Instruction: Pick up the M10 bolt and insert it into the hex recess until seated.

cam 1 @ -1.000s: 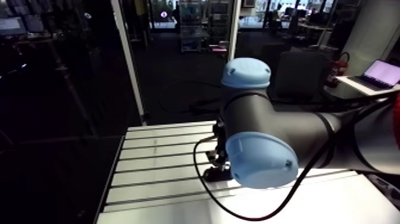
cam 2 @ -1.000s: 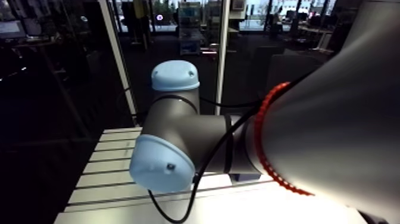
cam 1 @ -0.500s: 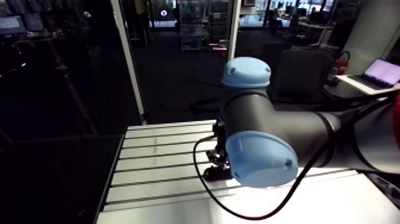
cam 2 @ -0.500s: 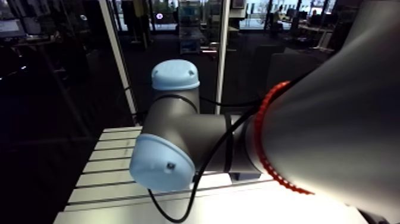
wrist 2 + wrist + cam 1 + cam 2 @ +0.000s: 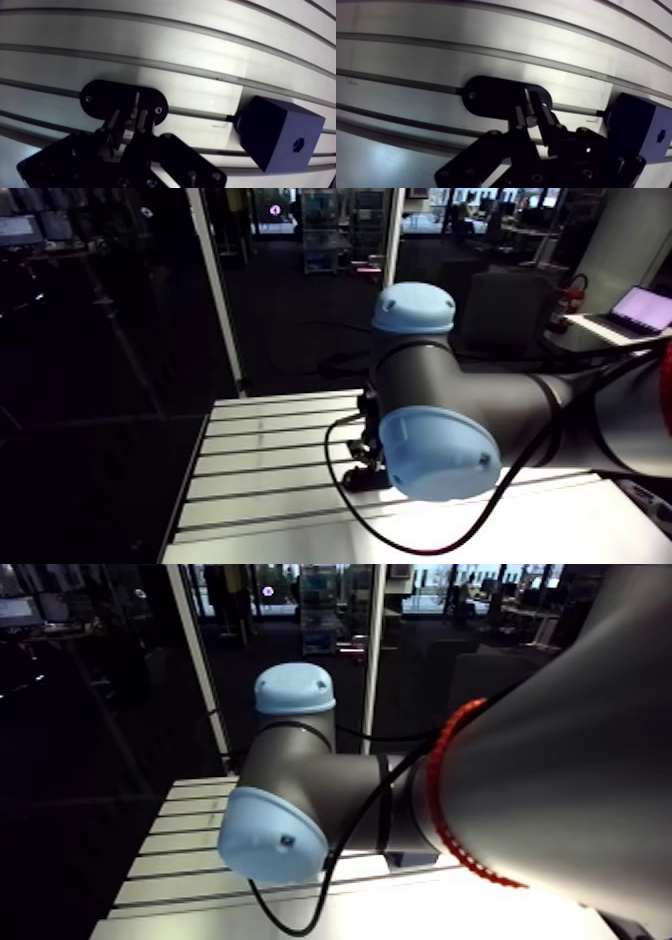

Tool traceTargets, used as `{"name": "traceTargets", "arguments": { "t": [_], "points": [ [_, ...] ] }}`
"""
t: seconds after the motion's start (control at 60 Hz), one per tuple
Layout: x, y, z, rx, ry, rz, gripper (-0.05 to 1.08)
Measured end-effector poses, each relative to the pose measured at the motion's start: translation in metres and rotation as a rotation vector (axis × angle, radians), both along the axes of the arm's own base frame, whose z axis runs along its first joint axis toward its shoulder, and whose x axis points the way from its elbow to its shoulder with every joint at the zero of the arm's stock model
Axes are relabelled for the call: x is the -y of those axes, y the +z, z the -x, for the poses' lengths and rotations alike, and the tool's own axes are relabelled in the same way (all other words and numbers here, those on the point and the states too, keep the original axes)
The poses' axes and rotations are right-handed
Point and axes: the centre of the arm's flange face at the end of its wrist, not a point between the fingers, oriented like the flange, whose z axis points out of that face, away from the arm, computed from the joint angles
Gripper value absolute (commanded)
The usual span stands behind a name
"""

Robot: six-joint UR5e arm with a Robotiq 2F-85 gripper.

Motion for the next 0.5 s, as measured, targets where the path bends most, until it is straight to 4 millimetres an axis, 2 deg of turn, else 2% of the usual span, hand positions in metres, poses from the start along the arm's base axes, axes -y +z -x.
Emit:
{"name": "traceTargets", "arguments": {
  "t": [0.233,0.45,0.5],
  "points": [
    [0.001,0.009,0.001,-0.016,0.003,0.001,0.82],
    [0.002,0.036,0.006,-0.035,0.007,0.001,0.89],
    [0.002,0.044,0.008,-0.038,0.007,0.001,0.96]
  ]
}}
